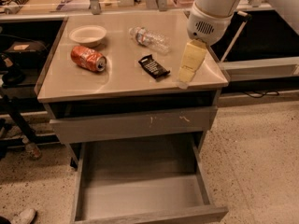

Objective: Place rxbar chocolate into middle drawer

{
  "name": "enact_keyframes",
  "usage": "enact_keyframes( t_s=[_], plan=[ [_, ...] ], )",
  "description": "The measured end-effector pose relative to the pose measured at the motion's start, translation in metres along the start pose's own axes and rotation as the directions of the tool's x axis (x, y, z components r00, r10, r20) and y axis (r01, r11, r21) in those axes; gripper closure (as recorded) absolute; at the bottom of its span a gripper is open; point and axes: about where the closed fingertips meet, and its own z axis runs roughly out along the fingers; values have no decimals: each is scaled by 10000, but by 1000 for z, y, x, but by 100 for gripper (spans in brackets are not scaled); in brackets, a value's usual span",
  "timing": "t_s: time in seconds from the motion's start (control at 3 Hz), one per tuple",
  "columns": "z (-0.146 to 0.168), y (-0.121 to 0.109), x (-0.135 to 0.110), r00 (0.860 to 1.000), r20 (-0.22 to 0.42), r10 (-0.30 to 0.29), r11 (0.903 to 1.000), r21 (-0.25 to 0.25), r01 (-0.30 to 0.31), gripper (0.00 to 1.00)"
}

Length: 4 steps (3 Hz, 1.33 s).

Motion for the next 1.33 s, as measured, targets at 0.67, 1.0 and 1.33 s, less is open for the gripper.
enact_keyframes(
  t_s=[0.67,1.0,1.33],
  plan=[
    [26,-2,-39,9991,414,70,9998,-209,-61,0],
    [57,-24,-88,9986,375,370,9981,-508,-351,0],
    [59,-25,-91,9983,458,365,9983,-467,-344,0]
  ],
)
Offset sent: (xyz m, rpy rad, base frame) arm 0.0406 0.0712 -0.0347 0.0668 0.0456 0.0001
